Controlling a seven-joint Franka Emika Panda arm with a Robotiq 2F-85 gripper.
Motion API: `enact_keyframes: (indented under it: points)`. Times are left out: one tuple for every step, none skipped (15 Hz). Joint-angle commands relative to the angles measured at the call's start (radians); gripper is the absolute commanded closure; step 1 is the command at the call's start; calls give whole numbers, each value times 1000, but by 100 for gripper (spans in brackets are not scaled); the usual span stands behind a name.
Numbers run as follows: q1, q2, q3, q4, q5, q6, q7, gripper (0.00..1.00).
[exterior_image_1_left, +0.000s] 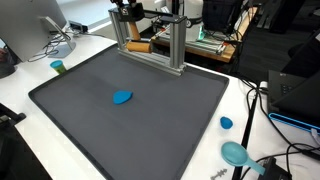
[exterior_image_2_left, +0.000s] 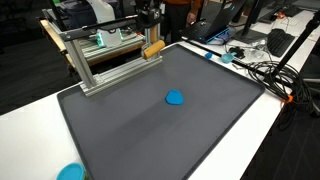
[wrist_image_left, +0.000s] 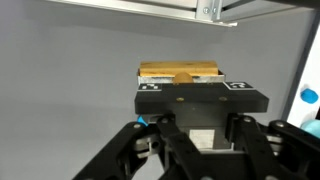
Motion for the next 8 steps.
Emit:
enact_keyframes:
  points:
    - [4,-68,-15,-35,-17,-62,36,78]
    - [3,-100,-20,-57,5,-72,24,78]
    - [4,-119,-24,-71,19,-80,19,78]
    - [5,-144,-26,-98,36,-72,39,78]
    - [7,-166,-25,-120,44,-68,59,78]
    - [13,-202,-23,-153,64,-49,73,78]
    - [17,-240,-24,-185,87,-26,72,78]
    - [13,-135,-27,-99,42,-59,50,53]
